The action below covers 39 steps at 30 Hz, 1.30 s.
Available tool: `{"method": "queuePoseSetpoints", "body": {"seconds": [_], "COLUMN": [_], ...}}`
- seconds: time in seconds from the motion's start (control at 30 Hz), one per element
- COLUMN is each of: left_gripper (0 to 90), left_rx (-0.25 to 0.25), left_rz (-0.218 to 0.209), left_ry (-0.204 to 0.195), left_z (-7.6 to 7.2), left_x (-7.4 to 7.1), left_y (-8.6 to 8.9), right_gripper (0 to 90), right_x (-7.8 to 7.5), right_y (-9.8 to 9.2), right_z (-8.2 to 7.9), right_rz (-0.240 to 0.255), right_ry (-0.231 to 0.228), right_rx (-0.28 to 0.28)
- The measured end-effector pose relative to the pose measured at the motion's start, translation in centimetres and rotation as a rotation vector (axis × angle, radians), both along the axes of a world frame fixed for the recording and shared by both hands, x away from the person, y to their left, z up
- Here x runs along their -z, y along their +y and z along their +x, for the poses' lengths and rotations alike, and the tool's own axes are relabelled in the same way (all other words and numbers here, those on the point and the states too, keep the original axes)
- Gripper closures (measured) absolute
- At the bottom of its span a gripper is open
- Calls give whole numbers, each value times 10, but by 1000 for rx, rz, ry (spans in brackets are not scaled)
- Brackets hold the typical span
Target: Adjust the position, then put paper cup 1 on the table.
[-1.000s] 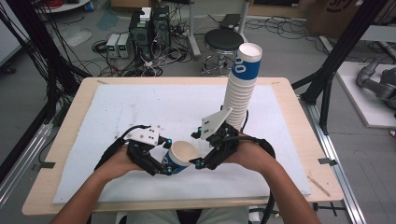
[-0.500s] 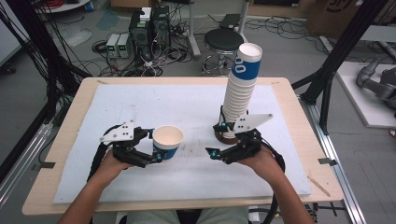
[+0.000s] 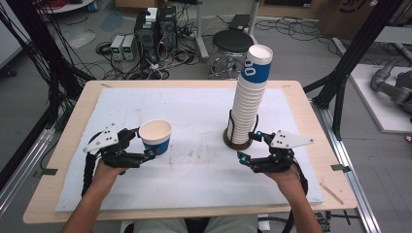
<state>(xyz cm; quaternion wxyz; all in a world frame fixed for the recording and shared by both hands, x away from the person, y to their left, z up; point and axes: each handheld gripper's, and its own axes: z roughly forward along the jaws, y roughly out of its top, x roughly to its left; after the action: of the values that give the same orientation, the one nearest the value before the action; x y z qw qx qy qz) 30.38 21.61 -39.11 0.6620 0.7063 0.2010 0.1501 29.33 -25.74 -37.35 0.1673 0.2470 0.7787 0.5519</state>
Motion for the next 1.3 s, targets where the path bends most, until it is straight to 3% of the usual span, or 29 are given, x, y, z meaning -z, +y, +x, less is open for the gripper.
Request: {"method": "queuePoseSetpoints", "body": {"seconds": [0.2, 0.33, 0.77, 1.0, 1.3], "left_gripper": [278, 277, 273, 273, 273], "left_rx": [-28, -38, -39, -33, -82], "left_rz": [-31, -37, -46, -59, -99], "left_ry": [-4, -1, -5, -6, -27], "left_z": [-4, -5, -3, 3, 20], "left_x": [3, 4, 10, 12, 19], "left_y": [10, 14, 15, 18, 33], "right_gripper": [211, 204, 204, 205, 204], "right_x": [5, 9, 10, 11, 13], "right_y": [-11, -15, -13, -13, -12], "right_z": [-4, -4, -4, -6, -8], "right_rz": [-11, -3, 2, 1, -7], "right_ry": [-17, 0, 3, 7, 10], "right_rx": [48, 67, 57, 55, 42]}}
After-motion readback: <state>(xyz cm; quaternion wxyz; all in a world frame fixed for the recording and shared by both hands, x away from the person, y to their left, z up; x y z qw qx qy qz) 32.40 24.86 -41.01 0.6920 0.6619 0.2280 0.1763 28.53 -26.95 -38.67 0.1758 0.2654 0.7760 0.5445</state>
